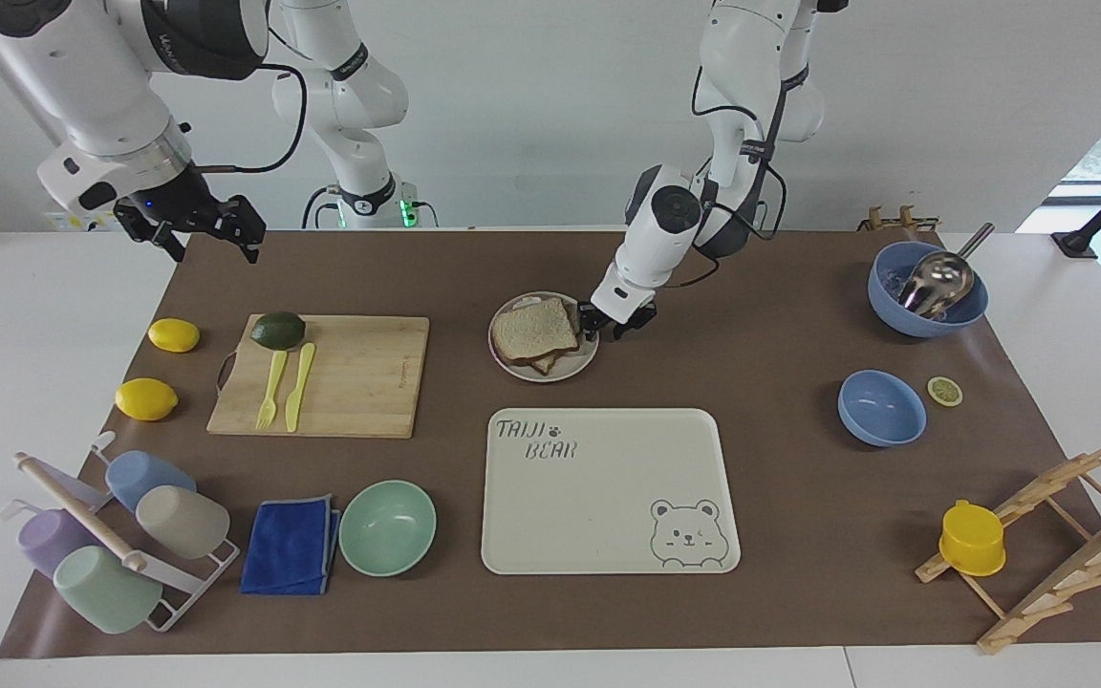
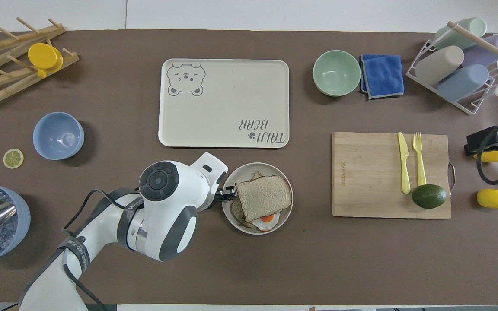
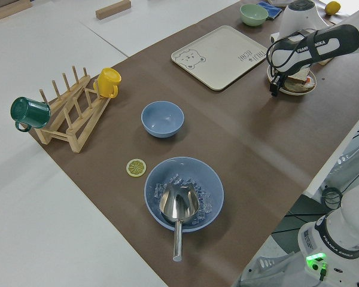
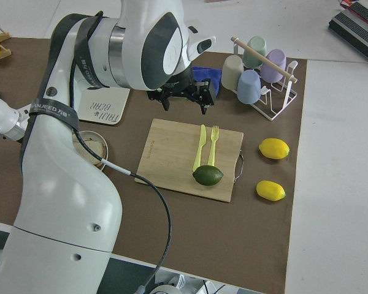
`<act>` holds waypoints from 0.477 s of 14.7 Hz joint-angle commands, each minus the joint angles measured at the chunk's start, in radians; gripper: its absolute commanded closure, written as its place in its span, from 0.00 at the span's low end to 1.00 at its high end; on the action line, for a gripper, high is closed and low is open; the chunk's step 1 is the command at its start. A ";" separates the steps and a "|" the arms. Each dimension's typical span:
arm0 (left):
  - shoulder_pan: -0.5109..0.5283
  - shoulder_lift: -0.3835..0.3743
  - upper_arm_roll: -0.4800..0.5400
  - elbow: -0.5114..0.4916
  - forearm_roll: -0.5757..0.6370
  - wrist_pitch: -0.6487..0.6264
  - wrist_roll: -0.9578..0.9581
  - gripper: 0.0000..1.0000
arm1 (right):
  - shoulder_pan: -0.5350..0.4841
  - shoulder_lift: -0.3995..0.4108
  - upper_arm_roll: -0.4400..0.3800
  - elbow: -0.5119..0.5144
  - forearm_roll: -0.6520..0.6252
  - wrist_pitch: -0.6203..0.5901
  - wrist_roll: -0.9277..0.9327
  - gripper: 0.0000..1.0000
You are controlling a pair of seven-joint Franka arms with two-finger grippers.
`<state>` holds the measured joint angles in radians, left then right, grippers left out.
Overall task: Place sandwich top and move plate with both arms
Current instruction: 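Reach the left gripper to the white plate rim and grasp it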
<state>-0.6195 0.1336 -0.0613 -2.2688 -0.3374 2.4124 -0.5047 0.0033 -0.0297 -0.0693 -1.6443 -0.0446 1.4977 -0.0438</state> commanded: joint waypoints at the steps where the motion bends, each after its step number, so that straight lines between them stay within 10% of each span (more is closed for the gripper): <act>1: -0.020 -0.006 0.014 -0.020 -0.023 0.033 -0.011 0.54 | 0.009 -0.001 -0.039 0.006 0.023 -0.002 -0.030 0.00; 7: -0.022 -0.006 0.012 -0.017 -0.023 0.030 -0.005 1.00 | 0.021 -0.012 -0.044 -0.006 0.023 -0.010 -0.053 0.00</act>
<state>-0.6242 0.1322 -0.0633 -2.2684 -0.3461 2.4226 -0.5088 0.0152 -0.0300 -0.1071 -1.6439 -0.0421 1.4954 -0.0799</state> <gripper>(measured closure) 0.881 0.000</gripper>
